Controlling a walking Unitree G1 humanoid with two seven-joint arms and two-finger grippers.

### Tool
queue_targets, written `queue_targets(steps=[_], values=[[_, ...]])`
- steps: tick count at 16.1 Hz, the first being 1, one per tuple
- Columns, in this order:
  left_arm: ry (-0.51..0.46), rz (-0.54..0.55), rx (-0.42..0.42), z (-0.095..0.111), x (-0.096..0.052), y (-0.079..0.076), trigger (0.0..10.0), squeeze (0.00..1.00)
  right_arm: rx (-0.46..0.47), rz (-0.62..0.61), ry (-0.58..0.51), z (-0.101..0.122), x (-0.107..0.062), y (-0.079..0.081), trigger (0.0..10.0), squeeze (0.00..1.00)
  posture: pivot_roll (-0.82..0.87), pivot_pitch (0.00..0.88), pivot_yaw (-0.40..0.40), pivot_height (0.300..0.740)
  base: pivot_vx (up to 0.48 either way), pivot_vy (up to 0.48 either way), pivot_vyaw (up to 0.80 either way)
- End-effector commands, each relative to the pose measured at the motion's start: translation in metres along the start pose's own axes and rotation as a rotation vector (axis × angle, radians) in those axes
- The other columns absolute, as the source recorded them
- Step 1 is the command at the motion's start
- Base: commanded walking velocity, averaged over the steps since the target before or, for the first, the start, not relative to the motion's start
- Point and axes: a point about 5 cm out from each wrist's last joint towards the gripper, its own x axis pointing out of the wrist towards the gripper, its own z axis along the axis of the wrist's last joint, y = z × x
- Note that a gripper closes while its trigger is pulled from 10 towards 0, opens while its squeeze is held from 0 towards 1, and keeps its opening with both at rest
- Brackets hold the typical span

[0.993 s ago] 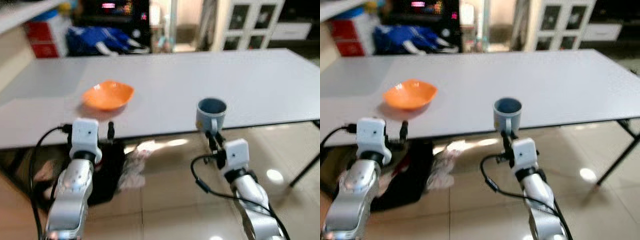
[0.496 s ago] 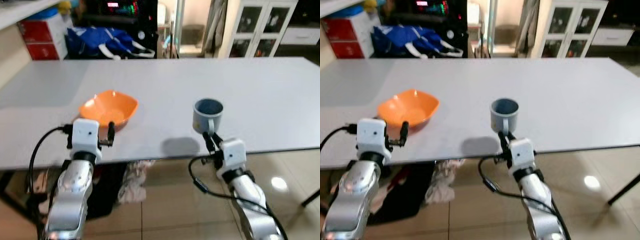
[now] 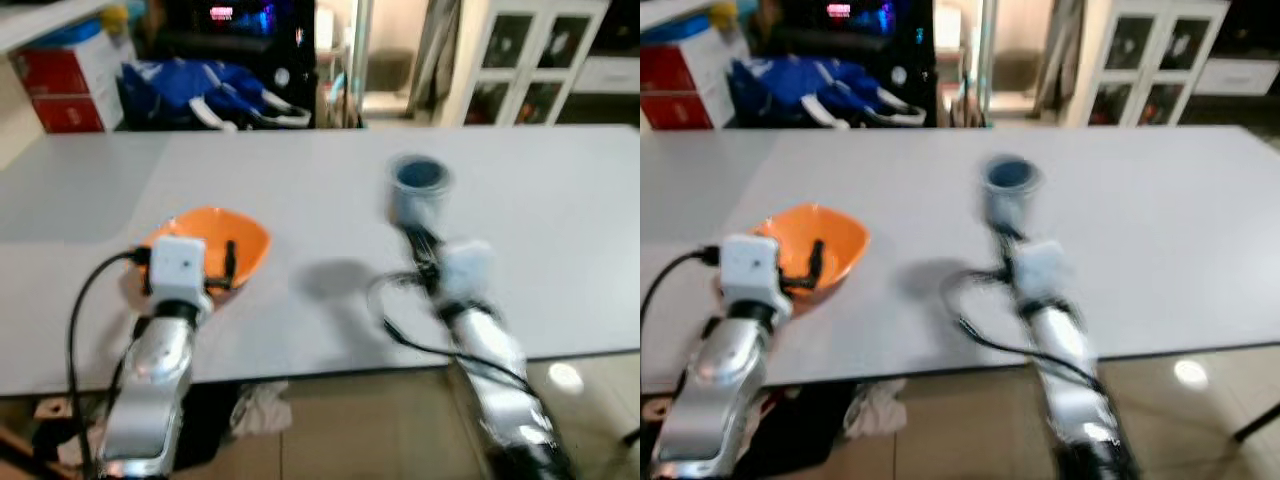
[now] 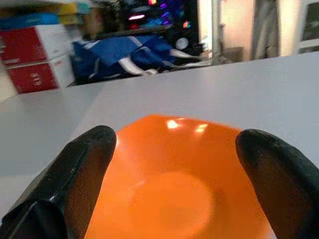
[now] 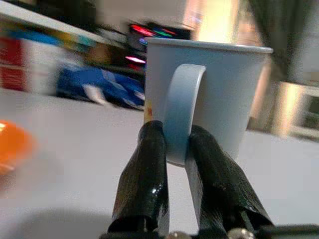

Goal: Setting the table

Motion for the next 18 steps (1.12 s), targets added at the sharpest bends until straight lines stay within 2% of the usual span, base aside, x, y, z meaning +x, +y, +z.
queue_targets(steps=[1, 2, 6, 9, 12, 15, 18], values=[[-0.009, -0.004, 0.005, 0.002, 0.001, -0.003, 10.0, 0.0, 0.002, -0.025, 0.036, -0.006, 0.0, -0.007, 0.0, 0.0, 0.01, 0.0, 0.014, 0.736, 0.0, 0.0, 0.0], [-0.009, -0.003, 0.005, 0.003, 0.001, -0.002, 10.0, 0.0, 0.006, -0.027, 0.04, -0.007, 0.002, -0.007, 0.0, 0.0, 0.01, 0.0, 0.017, 0.736, 0.0, 0.0, 0.0], [-0.011, -0.009, 0.01, 0.004, -0.001, 0.0, 10.0, 0.0, -0.039, -0.096, 0.078, -0.014, 0.019, -0.024, 0.0, 0.0, 0.03, 0.0, 0.022, 0.736, 0.0, 0.0, 0.0], [-0.009, -0.011, 0.028, 0.006, -0.004, 0.004, 10.0, 0.0, -0.052, -0.09, 0.096, -0.02, 0.029, -0.019, 0.0, 0.0, 0.06, 0.0, 0.026, 0.736, 0.0, 0.0, 0.0], [-0.006, -0.005, 0.036, 0.007, -0.007, 0.009, 10.0, 0.0, -0.089, -0.145, 0.148, -0.032, 0.03, -0.028, 0.0, 0.0, 0.08, 0.0, 0.032, 0.736, 0.0, 0.0, 0.0], [0.004, -0.006, 0.046, 0.006, -0.01, 0.011, 10.0, 0.0, -0.086, -0.15, 0.17, -0.04, 0.028, -0.026, 0.0, 0.0, 0.08, 0.0, 0.033, 0.736, 0.0, 0.0, 0.0], [0.008, -0.008, 0.05, 0.006, -0.012, 0.012, 10.0, 0.0, -0.124, -0.183, 0.206, -0.048, 0.024, -0.033, 0.0, 0.0, 0.09, 0.0, 0.035, 0.736, 0.0, 0.0, 0.0]])
